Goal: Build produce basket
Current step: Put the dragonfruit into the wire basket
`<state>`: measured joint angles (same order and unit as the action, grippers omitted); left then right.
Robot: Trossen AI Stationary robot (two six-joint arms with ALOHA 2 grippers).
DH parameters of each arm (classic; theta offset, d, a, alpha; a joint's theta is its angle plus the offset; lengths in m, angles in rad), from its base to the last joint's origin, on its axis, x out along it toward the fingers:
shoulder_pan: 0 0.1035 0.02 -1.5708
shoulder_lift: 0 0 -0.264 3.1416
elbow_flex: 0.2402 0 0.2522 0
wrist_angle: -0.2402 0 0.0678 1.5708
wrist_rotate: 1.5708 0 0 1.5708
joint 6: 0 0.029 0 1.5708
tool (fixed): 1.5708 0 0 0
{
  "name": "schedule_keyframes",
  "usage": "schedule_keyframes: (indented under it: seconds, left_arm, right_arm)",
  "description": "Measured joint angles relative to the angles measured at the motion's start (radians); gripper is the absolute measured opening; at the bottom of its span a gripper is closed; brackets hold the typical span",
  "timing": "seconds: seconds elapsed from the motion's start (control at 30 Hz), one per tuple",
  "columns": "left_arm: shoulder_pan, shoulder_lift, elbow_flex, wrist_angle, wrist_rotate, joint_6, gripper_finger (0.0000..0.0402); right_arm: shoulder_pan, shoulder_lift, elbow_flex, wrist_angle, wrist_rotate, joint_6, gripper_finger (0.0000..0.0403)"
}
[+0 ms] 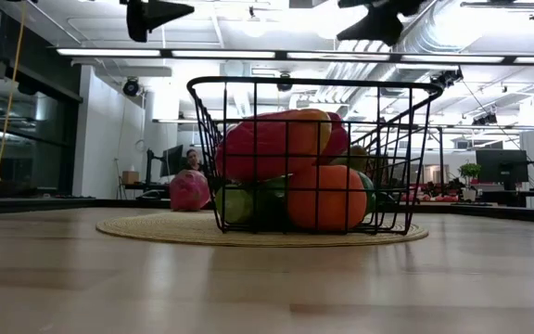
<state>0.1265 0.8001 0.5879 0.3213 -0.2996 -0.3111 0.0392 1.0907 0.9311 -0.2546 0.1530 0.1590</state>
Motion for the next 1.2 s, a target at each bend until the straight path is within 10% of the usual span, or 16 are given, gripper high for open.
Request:
schedule_keyframes:
  seconds: [0.17,0.33,0.77,1.2]
  left_arm:
    - [0.005,0.005,0.088,-0.218,-0.033,-0.003,0.0365]
    - [0.097,0.121,0.292,-0.601,-0.392,-0.189,0.0365]
    - [0.53,0.573,0.467,-0.814,-0.085,-0.376,0.0365]
    - [0.567,0.832,0.468,-0.724,-0.196,-0.546,0.0365]
  right_arm:
    - [0.001,-0.097,-0.081,0.152,0.075,0.074,0.0314]
    - [0.0,-0.132,-0.097,0.217,0.143,0.094,0.0314]
    - [0.0,-0.121,-0.097,0.199,0.181,0.098,0.0314]
    - [0.0,-0.121,-0.097,0.183,0.229,0.095,0.0314]
